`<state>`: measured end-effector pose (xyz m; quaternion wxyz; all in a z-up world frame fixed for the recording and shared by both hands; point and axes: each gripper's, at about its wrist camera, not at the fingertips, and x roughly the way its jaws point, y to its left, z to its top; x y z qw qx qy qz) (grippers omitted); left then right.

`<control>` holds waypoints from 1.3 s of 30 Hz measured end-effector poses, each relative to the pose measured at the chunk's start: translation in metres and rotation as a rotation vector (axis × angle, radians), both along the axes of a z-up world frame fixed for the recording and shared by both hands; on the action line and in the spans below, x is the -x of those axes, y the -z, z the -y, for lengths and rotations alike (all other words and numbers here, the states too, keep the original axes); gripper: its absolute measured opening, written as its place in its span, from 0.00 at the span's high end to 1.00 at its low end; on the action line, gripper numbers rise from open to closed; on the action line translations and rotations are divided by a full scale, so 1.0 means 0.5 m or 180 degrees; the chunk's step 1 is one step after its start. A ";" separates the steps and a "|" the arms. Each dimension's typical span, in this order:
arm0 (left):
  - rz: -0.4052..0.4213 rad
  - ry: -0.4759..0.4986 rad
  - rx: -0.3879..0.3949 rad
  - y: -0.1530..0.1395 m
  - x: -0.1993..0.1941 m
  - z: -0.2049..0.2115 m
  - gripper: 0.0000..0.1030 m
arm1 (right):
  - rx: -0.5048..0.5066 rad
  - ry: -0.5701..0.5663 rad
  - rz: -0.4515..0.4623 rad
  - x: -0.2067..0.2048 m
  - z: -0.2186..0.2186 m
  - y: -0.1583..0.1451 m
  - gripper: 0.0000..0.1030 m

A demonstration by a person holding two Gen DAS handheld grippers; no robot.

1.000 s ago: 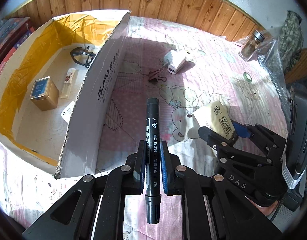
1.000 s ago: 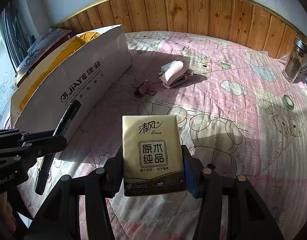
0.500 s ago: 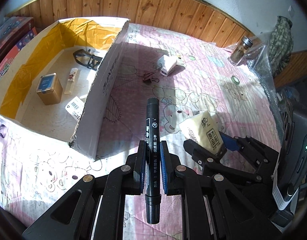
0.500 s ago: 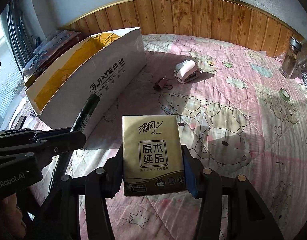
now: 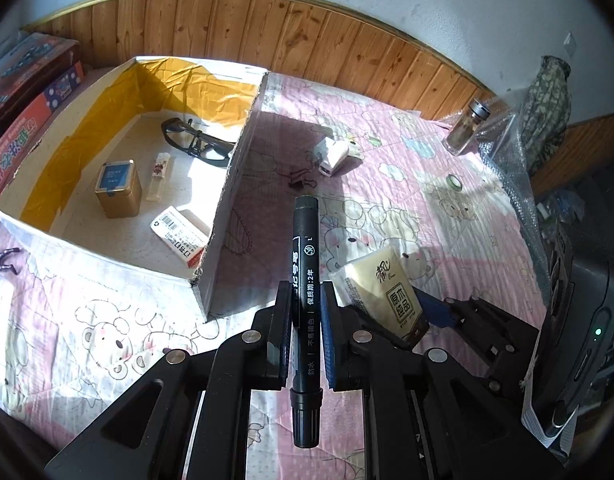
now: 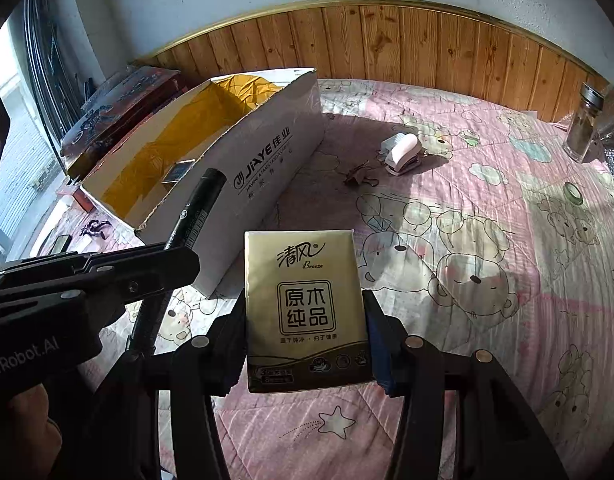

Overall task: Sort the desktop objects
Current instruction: 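Carry the marker and tissue pack over the cardboard box with both grippers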

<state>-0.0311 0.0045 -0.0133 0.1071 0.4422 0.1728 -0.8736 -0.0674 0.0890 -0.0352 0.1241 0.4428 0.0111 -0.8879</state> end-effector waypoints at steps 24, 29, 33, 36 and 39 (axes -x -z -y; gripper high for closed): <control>-0.0243 -0.0156 -0.0093 -0.067 -0.029 0.129 0.87 | -0.0303 -0.0379 -0.0305 -0.002 0.145 -0.099 0.49; -0.0247 -0.0247 -0.0184 -0.075 -0.029 0.165 0.87 | -0.0308 -0.0484 -0.0350 0.009 0.181 -0.116 0.49; -0.0276 -0.0295 -0.0154 -0.085 -0.034 0.190 0.87 | -0.0312 -0.0566 -0.0356 0.019 0.203 -0.119 0.49; -0.0282 -0.0334 -0.0165 -0.086 -0.033 0.211 0.87 | -0.0341 -0.0619 -0.0340 0.027 0.216 -0.118 0.49; -0.0261 -0.0384 -0.0200 -0.084 -0.029 0.236 0.87 | -0.0363 -0.0653 -0.0336 0.040 0.224 -0.119 0.49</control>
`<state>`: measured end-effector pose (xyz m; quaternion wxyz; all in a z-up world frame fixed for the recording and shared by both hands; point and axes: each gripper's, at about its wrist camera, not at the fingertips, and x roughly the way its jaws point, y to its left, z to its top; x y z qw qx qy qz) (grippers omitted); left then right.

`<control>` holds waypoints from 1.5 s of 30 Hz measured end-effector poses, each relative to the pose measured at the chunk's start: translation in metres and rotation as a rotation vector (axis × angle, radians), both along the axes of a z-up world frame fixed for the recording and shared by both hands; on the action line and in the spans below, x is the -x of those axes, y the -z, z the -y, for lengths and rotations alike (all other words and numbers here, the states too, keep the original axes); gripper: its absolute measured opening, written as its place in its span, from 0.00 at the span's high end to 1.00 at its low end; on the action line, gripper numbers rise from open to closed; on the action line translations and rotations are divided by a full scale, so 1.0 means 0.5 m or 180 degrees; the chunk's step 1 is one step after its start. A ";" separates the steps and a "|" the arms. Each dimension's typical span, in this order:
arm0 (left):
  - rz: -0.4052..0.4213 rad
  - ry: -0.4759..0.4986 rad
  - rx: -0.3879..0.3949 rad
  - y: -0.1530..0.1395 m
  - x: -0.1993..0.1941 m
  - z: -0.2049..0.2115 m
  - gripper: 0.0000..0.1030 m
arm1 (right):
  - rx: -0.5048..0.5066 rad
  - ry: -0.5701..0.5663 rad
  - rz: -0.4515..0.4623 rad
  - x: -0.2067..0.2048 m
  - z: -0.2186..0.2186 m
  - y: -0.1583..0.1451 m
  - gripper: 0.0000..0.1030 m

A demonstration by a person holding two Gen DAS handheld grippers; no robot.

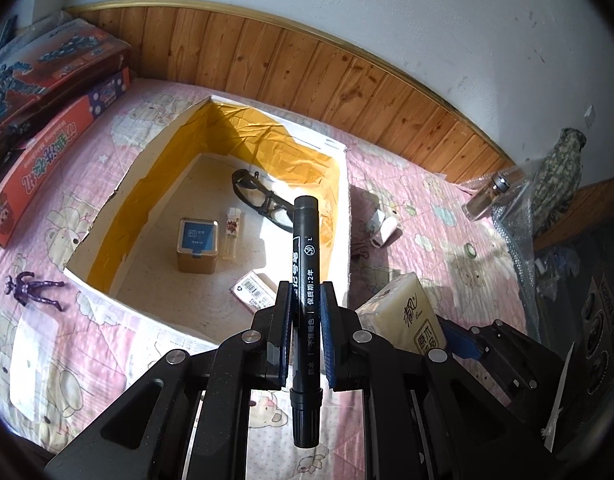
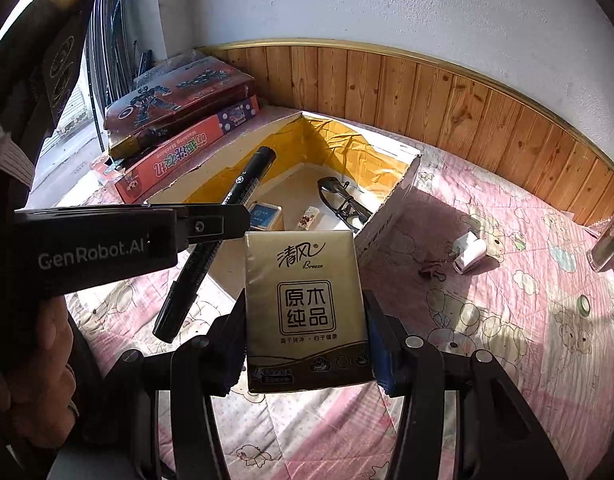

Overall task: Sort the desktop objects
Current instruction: 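Carry the marker and tissue pack over the cardboard box with both grippers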

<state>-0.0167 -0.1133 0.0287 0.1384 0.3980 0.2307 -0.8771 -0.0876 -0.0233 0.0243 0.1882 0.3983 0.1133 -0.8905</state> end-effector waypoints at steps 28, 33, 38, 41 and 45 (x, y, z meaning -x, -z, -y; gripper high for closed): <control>0.0502 -0.0221 -0.0025 0.037 0.128 0.159 0.87 | -0.0208 -0.0330 0.0188 0.195 0.078 -0.006 0.49; 0.0614 -0.0214 0.0017 0.047 0.158 0.174 0.87 | -0.0323 -0.0422 0.0200 0.221 0.100 -0.002 0.49; 0.0714 -0.0229 0.0048 0.057 0.186 0.195 0.87 | -0.0445 -0.0494 0.0238 0.251 0.118 0.007 0.49; 0.0774 -0.0231 0.0055 0.063 0.203 0.206 0.87 | -0.0504 -0.0521 0.0285 0.268 0.124 0.016 0.49; 0.0871 -0.0208 0.0066 0.075 0.223 0.216 0.87 | -0.0605 -0.0558 0.0335 0.290 0.134 0.029 0.49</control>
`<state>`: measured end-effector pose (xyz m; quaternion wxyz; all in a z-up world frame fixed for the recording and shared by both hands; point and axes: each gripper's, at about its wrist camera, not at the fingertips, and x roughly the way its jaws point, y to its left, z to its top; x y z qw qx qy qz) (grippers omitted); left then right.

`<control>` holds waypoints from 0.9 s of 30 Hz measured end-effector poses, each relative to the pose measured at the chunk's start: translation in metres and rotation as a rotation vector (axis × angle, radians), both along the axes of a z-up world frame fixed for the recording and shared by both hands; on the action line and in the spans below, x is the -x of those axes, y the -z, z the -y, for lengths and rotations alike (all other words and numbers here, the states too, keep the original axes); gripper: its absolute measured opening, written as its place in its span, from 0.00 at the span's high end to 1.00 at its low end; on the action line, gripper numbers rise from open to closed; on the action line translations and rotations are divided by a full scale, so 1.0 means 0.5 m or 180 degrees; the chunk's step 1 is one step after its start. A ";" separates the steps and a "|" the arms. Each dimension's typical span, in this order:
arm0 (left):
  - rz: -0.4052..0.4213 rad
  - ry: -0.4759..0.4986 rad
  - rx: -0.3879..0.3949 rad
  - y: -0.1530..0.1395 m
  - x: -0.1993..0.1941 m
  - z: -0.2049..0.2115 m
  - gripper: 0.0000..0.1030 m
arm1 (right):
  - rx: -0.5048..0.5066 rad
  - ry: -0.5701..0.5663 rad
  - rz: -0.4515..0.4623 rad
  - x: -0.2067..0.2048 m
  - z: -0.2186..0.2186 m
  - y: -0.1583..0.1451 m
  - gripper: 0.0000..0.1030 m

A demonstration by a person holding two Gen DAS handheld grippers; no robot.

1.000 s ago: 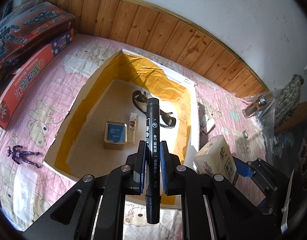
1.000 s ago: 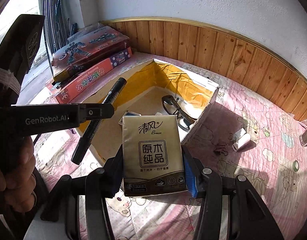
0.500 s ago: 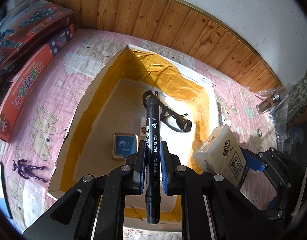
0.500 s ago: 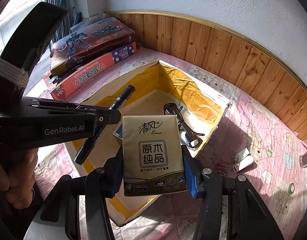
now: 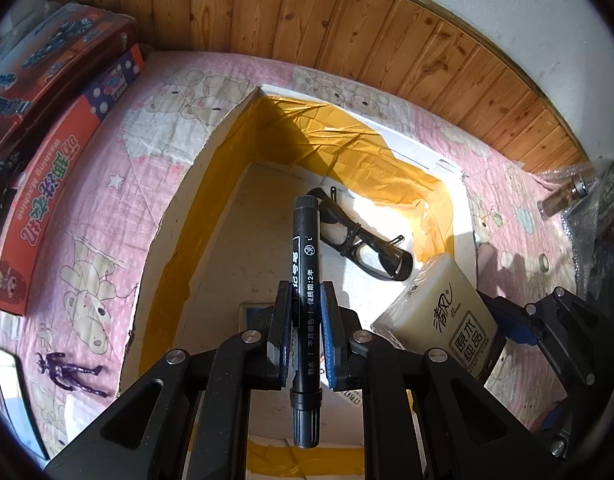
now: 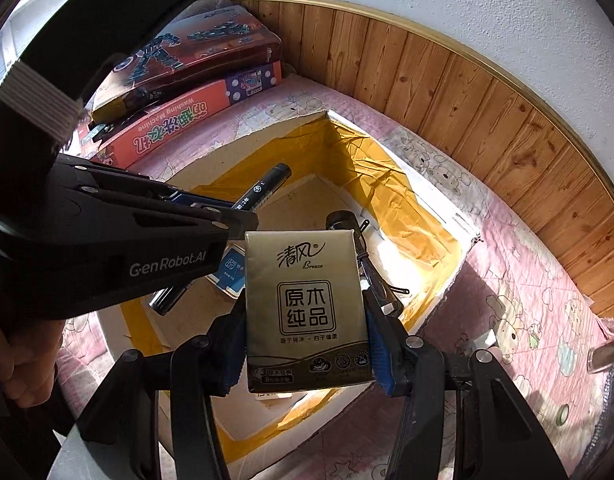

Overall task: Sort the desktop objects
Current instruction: 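Carry the marker and tissue pack over the cardboard box with both grippers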

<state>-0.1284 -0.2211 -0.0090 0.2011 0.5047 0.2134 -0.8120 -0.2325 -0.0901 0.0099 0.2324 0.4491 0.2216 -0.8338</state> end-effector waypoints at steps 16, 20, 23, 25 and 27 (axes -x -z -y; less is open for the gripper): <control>0.0301 0.0022 0.0043 0.052 0.080 0.033 0.87 | -0.0447 -0.0217 0.0232 0.055 0.022 0.053 0.49; 0.0362 0.0005 0.0017 0.068 0.097 0.050 0.87 | -0.0429 -0.0206 0.0339 0.070 0.015 0.060 0.49; 0.0399 -0.0027 -0.0025 0.080 0.113 0.064 0.87 | -0.0318 -0.0177 0.0505 0.081 0.007 0.065 0.49; 0.0404 -0.0022 -0.0033 0.086 0.125 0.071 0.87 | -0.0227 -0.0152 0.0632 0.088 0.000 0.069 0.49; 0.0425 0.0011 0.0001 0.091 0.139 0.075 0.87 | -0.0173 -0.0145 0.0741 0.093 -0.003 0.075 0.49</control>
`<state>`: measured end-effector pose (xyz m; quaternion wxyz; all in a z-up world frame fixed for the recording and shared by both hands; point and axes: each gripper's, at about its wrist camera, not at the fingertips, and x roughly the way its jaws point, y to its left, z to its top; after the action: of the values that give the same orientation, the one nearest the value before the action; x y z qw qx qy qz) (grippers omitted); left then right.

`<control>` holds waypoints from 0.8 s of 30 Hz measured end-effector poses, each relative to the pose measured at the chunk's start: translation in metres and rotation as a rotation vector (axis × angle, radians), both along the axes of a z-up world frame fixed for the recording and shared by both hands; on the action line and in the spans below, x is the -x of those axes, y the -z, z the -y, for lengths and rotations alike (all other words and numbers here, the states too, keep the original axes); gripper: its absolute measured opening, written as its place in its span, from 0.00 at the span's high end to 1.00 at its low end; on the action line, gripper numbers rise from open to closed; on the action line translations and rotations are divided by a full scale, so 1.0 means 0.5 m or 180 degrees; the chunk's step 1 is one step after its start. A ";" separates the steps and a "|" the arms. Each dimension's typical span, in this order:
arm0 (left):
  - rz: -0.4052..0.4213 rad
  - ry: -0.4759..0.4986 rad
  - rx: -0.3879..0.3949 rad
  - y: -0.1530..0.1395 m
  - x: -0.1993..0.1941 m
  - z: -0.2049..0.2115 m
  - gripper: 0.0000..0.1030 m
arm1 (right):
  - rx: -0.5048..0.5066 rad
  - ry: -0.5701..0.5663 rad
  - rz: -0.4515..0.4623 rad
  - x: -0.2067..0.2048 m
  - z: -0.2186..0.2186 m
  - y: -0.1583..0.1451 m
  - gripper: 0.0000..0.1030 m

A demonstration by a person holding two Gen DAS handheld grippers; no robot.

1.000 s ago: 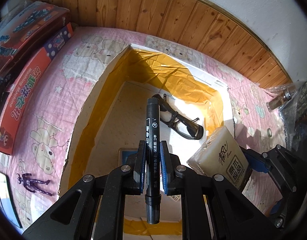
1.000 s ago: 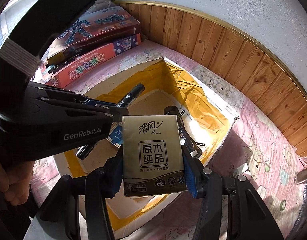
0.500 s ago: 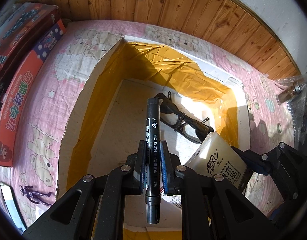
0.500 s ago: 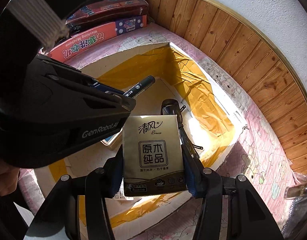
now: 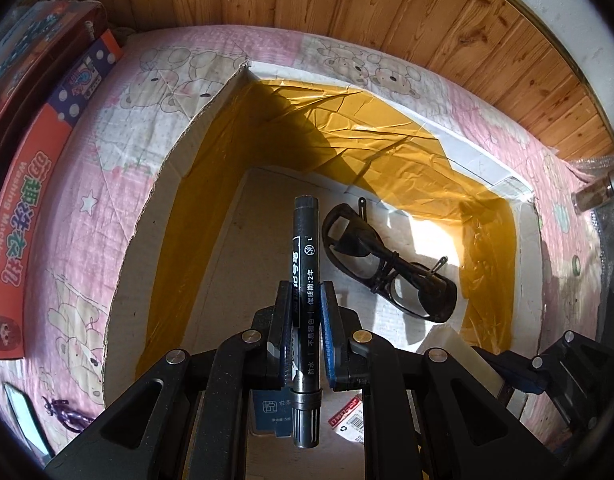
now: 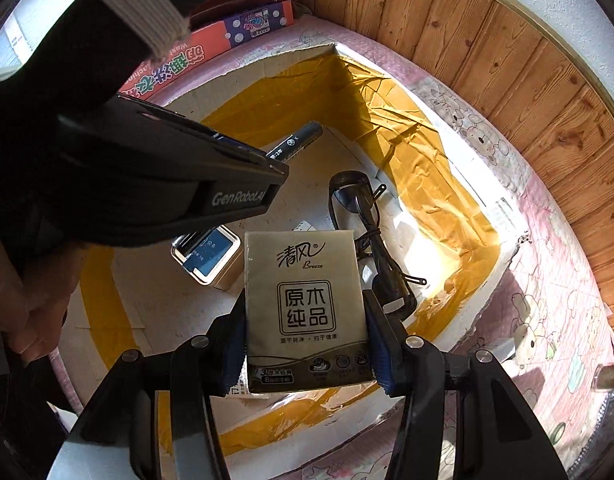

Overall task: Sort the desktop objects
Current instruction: 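Carry the marker and tissue pack over the cardboard box with both grippers, then open both grippers to drop the marker and tissue pack into the box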

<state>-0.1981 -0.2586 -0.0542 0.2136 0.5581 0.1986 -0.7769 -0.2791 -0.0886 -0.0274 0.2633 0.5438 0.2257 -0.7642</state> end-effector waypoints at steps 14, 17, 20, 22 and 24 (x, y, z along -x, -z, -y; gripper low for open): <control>0.0196 0.0095 0.0322 0.064 0.068 0.034 0.86 | -0.0234 -0.0035 0.0147 0.010 0.012 0.031 0.49; 0.0145 0.0078 0.0323 0.057 0.065 0.042 0.65 | -0.0224 -0.0010 0.0134 0.011 0.012 0.026 0.48; 0.0089 0.0081 0.0239 0.046 0.055 0.041 0.63 | -0.0199 0.0014 0.0126 0.006 0.007 0.020 0.42; 0.0081 0.0082 0.0243 0.035 0.048 0.036 0.63 | -0.0162 0.0030 0.0118 -0.001 0.002 0.014 0.38; 0.0060 0.0074 0.0256 0.020 0.040 0.029 0.62 | -0.0147 0.0003 0.0118 -0.009 -0.004 0.005 0.38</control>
<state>-0.2181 -0.2731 -0.0645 0.2286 0.5586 0.1587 -0.7814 -0.2745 -0.0866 -0.0300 0.2544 0.5640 0.2381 -0.7486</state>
